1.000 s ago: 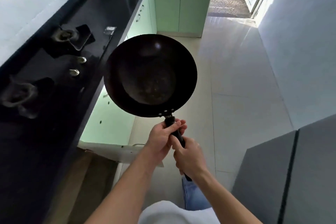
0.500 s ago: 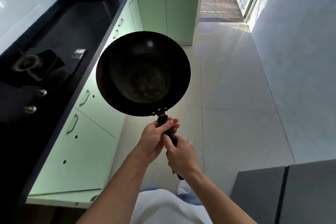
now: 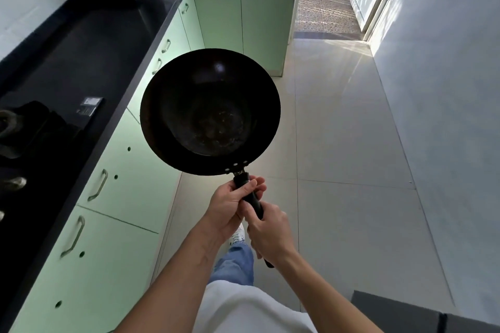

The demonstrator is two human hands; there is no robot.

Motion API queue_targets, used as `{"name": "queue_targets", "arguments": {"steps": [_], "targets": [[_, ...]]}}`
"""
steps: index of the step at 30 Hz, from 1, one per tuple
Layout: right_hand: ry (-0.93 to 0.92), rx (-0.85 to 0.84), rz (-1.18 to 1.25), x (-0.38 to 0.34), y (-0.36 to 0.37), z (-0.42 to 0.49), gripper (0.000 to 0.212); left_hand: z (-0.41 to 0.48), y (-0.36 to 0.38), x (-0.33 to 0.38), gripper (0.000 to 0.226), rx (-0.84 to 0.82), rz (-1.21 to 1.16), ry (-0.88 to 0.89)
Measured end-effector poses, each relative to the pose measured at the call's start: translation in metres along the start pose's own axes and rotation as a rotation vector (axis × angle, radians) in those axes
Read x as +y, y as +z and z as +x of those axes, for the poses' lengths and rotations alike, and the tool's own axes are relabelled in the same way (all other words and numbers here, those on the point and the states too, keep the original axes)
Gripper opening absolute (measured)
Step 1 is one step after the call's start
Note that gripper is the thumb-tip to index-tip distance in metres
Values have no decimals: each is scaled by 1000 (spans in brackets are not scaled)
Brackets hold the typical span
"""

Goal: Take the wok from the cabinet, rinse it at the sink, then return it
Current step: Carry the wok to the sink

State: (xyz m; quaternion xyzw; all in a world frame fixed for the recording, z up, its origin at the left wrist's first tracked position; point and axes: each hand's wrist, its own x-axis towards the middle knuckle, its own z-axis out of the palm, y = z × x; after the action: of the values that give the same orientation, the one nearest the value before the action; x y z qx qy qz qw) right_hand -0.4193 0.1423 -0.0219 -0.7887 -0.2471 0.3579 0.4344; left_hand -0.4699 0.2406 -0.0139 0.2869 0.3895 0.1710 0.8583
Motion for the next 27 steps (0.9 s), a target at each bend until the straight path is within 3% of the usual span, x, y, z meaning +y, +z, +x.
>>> {"name": "queue_targets", "arguments": {"steps": [14, 27], "targets": [[73, 40, 46, -115, 17, 228, 42, 196, 17, 173, 35, -46, 55, -63], [81, 40, 30, -162, 0, 394, 42, 346, 52, 262, 28, -47, 42, -75]]}}
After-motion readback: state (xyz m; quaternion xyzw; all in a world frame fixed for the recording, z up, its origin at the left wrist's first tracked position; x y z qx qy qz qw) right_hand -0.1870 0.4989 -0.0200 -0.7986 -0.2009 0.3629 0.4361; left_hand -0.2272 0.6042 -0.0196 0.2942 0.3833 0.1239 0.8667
